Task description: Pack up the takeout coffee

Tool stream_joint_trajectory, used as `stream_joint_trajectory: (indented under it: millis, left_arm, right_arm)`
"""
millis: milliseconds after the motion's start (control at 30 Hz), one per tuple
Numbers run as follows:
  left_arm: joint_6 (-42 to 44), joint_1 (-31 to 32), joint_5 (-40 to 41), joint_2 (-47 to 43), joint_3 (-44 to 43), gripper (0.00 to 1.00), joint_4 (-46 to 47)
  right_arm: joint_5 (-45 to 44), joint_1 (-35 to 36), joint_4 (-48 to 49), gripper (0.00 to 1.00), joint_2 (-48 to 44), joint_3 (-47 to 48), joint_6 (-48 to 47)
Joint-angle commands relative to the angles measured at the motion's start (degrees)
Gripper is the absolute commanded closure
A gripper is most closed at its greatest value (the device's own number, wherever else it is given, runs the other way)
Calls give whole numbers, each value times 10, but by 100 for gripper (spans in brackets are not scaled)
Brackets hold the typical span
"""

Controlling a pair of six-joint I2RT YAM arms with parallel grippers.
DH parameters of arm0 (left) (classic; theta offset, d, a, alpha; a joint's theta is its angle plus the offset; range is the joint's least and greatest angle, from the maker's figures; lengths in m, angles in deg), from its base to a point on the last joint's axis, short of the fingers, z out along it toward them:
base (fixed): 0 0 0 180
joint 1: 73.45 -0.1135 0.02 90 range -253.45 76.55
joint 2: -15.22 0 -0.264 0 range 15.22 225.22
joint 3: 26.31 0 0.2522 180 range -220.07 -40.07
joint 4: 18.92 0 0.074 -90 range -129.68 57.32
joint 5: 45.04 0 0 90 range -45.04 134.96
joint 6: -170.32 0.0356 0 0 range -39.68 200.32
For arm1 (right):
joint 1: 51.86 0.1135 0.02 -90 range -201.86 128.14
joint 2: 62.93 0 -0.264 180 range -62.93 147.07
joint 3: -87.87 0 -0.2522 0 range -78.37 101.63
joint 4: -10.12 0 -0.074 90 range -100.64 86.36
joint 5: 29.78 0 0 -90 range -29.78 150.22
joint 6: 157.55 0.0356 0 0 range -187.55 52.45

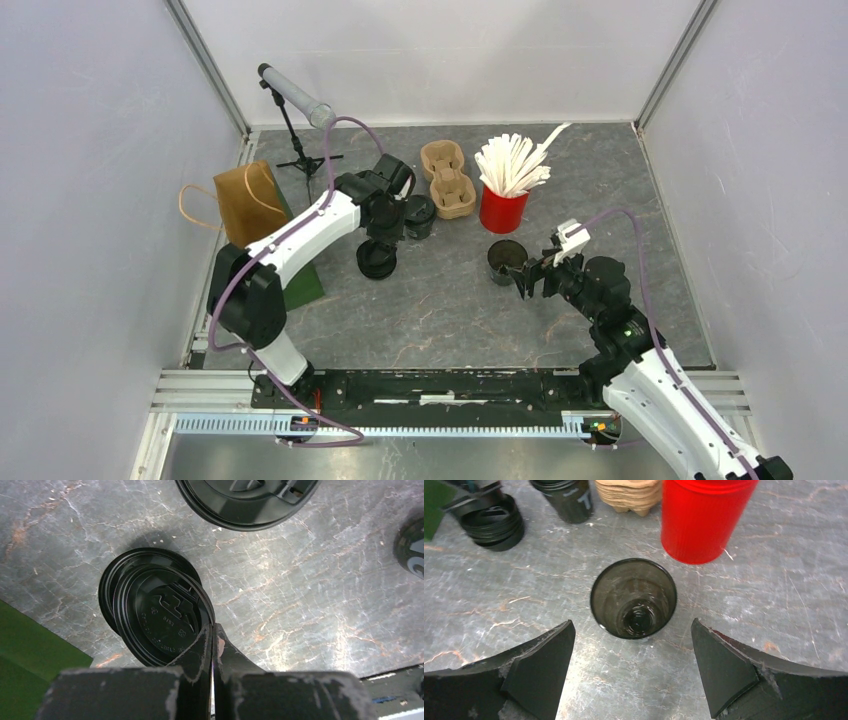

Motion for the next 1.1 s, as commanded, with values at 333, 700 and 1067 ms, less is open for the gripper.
stream_joint_trajectory:
  millis: [333,700,1067]
  left_arm:
    - [-42,-1,-211,-172,10,98,9]
    - [-53,-1,-307,-250,71,97,71]
    - [-36,-1,-316,-256,68,97,71]
  right_arm:
    - [-174,2,27,29,101,10,44]
    - [-133,2,85,51,195,30,69]
    - [-123,2,76,44,168,70,143]
